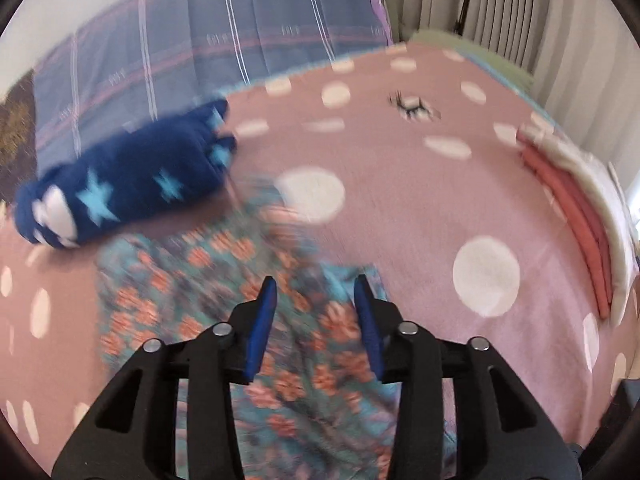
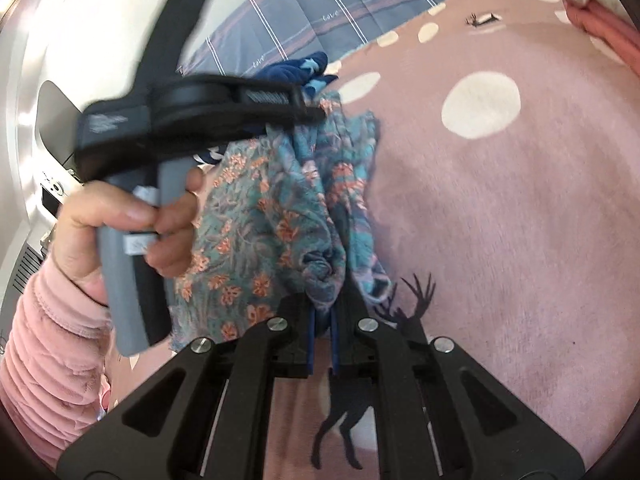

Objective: Fold small clothes

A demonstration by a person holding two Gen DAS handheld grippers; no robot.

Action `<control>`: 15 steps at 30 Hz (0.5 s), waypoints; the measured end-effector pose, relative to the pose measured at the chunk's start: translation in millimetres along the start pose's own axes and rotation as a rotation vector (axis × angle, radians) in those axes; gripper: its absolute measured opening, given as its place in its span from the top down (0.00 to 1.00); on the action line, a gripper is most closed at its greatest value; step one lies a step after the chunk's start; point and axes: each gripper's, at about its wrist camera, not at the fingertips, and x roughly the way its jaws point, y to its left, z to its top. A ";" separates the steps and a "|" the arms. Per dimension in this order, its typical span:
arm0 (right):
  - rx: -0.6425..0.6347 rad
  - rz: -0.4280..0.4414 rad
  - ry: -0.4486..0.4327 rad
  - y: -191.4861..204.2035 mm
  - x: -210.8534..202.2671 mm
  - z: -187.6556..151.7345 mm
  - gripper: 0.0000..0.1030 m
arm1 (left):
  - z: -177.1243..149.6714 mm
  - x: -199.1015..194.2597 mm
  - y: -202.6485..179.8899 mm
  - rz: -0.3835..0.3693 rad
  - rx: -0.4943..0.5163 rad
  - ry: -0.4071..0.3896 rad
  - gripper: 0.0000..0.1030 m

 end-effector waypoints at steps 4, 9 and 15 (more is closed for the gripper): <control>0.043 0.044 0.020 -10.7 -2.3 -4.9 0.94 | -7.8 -49.5 19.5 0.064 0.012 -0.088 0.45; 0.065 0.069 0.031 -16.1 -2.0 -3.2 0.93 | -75.6 -101.2 46.0 0.098 0.032 -0.125 0.36; 0.101 0.088 0.049 -21.4 -0.8 1.1 0.92 | -172.1 -123.8 57.5 0.138 0.056 -0.069 0.35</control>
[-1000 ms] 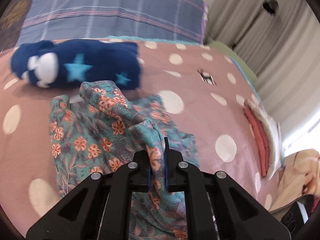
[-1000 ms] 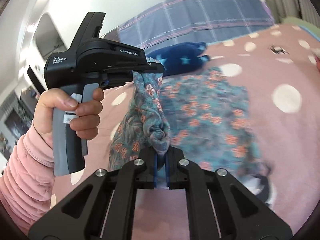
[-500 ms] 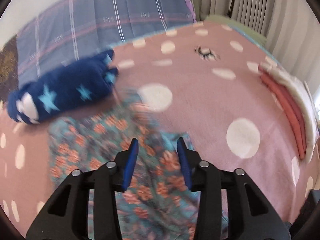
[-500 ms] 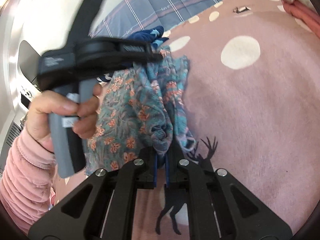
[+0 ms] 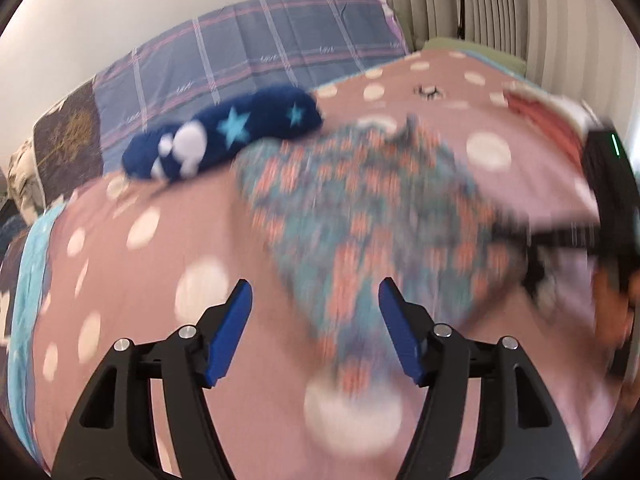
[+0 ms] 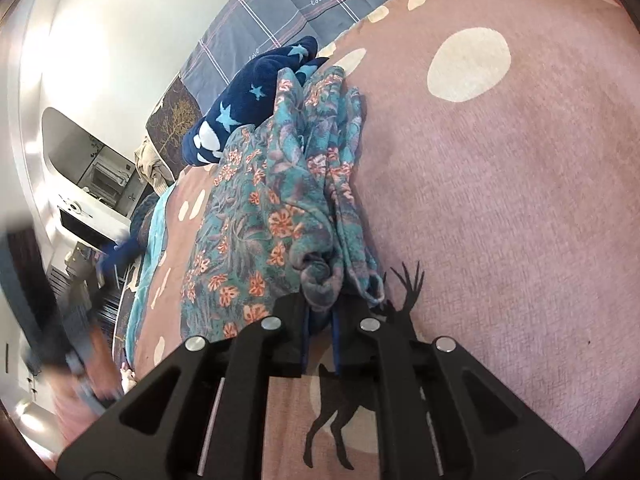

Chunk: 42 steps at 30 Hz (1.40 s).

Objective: Fold small clothes

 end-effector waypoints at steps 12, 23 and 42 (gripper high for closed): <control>-0.083 -0.024 -0.072 40.2 -25.5 26.1 0.93 | -40.4 28.8 -1.4 -0.006 -0.083 0.066 0.35; -0.210 -0.216 -0.081 47.5 -38.4 50.6 0.67 | -35.8 0.5 12.0 -0.142 -0.152 0.013 0.35; -0.277 -0.255 0.062 39.5 109.4 164.6 0.95 | -21.4 65.8 15.7 -0.147 -0.233 0.043 0.69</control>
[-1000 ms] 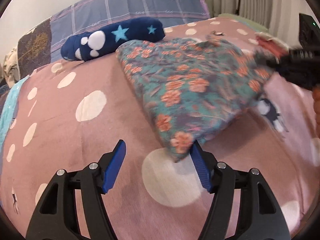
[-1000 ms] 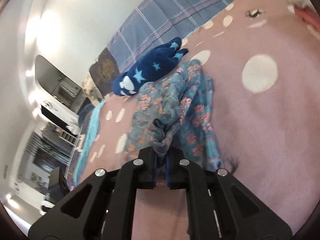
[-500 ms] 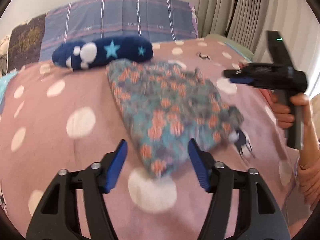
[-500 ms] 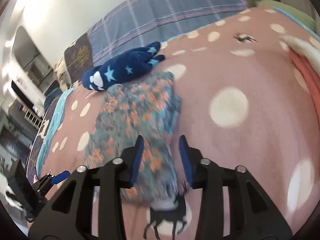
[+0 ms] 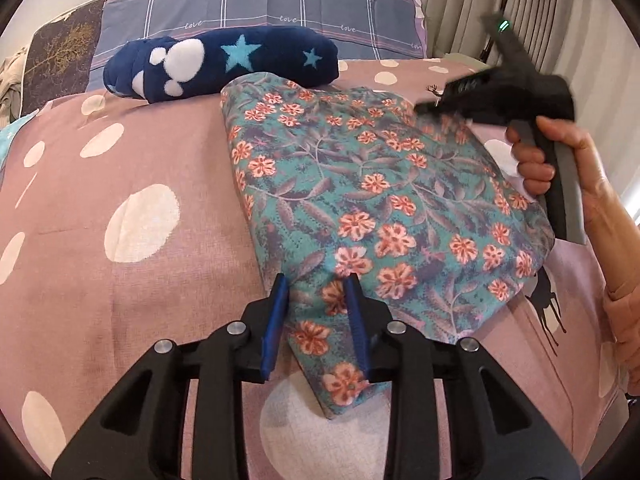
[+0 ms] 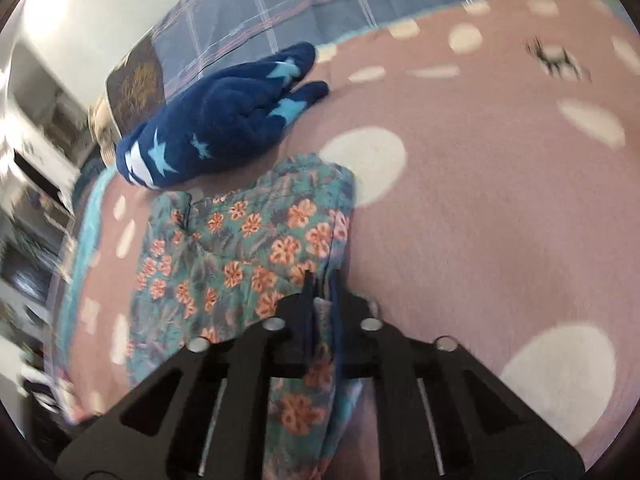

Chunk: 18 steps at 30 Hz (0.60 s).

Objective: Fold small clothes

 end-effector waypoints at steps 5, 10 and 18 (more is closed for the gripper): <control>-0.124 -0.053 -0.225 17.1 -33.9 -5.4 0.96 | -3.2 2.2 0.1 0.036 -0.011 0.003 0.56; -0.080 -0.189 -0.095 -9.6 2.1 -8.8 0.93 | -5.5 4.2 12.2 -0.017 -0.080 0.020 0.52; -0.106 0.086 -0.172 23.4 -72.7 -30.5 0.86 | -6.6 3.4 5.6 0.019 -0.047 0.013 0.52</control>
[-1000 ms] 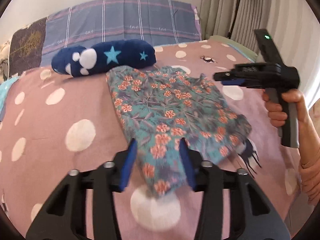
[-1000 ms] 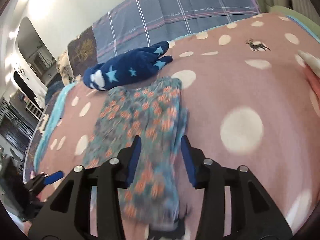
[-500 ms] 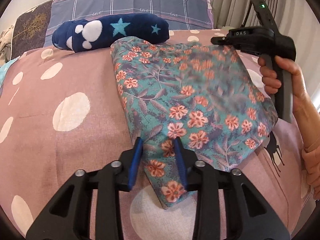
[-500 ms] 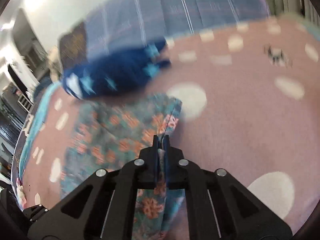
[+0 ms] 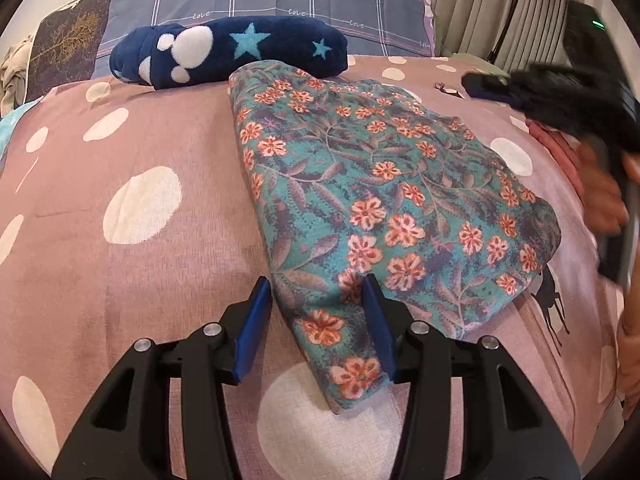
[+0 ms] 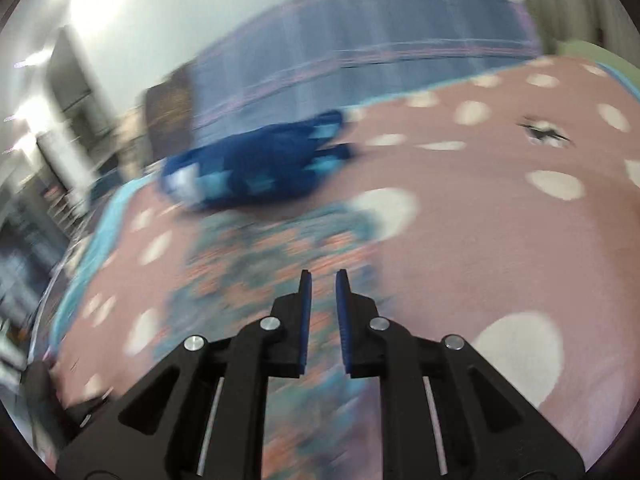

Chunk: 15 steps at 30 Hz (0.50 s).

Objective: Fold small clothes

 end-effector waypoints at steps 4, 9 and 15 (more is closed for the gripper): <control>-0.106 0.139 0.093 34.0 0.3 -38.5 0.72 | -1.5 -0.7 -1.2 0.009 0.005 -0.004 0.50; -0.207 -0.047 0.153 37.0 32.7 -74.3 0.86 | -2.9 -0.8 -2.1 0.013 0.017 -0.005 0.49; -0.278 -0.090 0.147 66.8 18.8 -58.5 0.83 | -3.0 -0.8 -0.9 0.006 0.008 -0.008 0.49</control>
